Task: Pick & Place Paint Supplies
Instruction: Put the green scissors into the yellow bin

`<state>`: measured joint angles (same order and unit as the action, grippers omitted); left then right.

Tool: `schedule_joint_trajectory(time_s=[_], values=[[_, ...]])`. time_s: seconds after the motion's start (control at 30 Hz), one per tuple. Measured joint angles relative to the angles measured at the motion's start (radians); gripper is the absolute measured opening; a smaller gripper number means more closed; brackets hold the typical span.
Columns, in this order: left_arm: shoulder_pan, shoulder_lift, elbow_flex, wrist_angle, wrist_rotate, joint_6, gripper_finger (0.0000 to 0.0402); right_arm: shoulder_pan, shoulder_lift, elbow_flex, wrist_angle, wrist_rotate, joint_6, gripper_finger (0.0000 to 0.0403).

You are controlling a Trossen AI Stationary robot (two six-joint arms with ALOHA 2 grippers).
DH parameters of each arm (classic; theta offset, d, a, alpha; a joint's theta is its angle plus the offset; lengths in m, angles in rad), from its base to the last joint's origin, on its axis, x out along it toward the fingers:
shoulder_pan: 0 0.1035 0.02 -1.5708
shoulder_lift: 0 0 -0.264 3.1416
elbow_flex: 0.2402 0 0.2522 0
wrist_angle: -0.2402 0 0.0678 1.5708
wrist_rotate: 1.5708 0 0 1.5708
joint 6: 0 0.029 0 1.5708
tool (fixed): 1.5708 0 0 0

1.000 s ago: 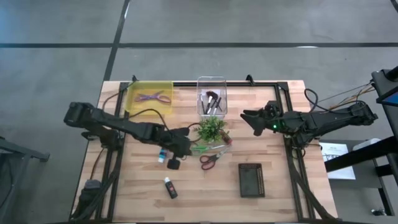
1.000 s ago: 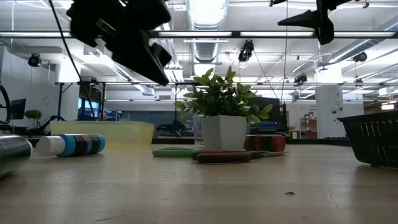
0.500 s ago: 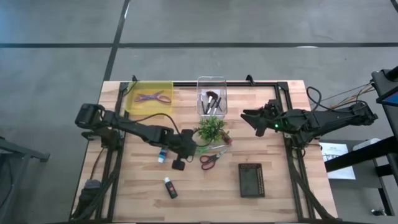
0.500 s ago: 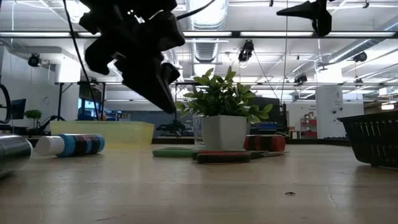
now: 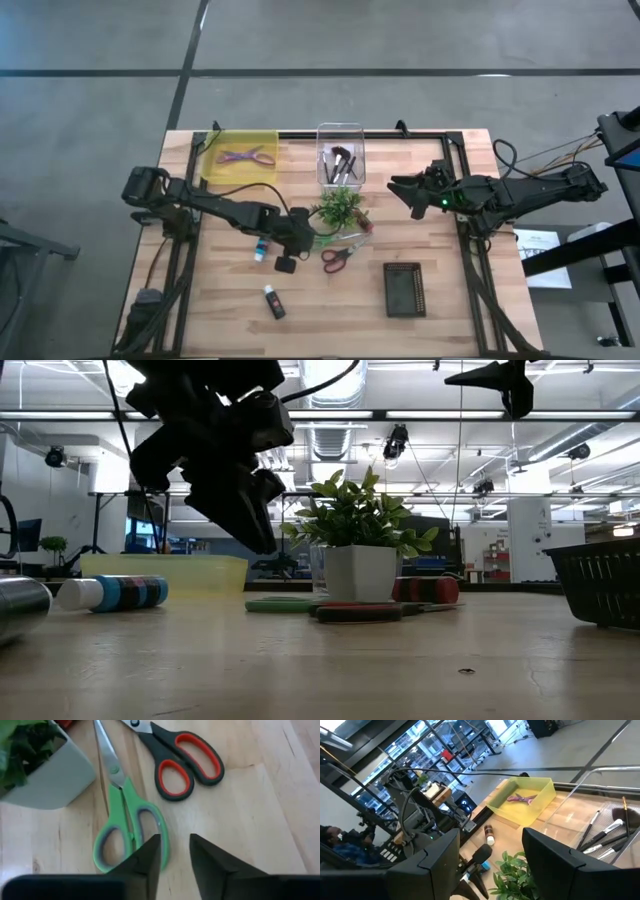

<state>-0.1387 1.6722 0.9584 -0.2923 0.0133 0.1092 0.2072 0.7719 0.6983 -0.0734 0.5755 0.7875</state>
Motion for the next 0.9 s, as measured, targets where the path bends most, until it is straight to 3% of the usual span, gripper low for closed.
schedule_joint_trajectory(time_s=[0.17,0.5,0.9], values=[[0.0,0.0,-0.02,0.016,-0.003,0.013,0.0149,0.0,0.0,0.0,0.0,0.0,-0.003,0.0215],[-0.001,0.0,-0.081,0.111,-0.004,-0.005,0.0151,0.0,0.0,0.0,-0.005,0.001,-0.014,0.0215],[-0.002,0.061,-0.081,0.144,0.013,-0.005,0.0107,0.0,0.0,0.0,-0.005,0.003,-0.028,0.0215]])
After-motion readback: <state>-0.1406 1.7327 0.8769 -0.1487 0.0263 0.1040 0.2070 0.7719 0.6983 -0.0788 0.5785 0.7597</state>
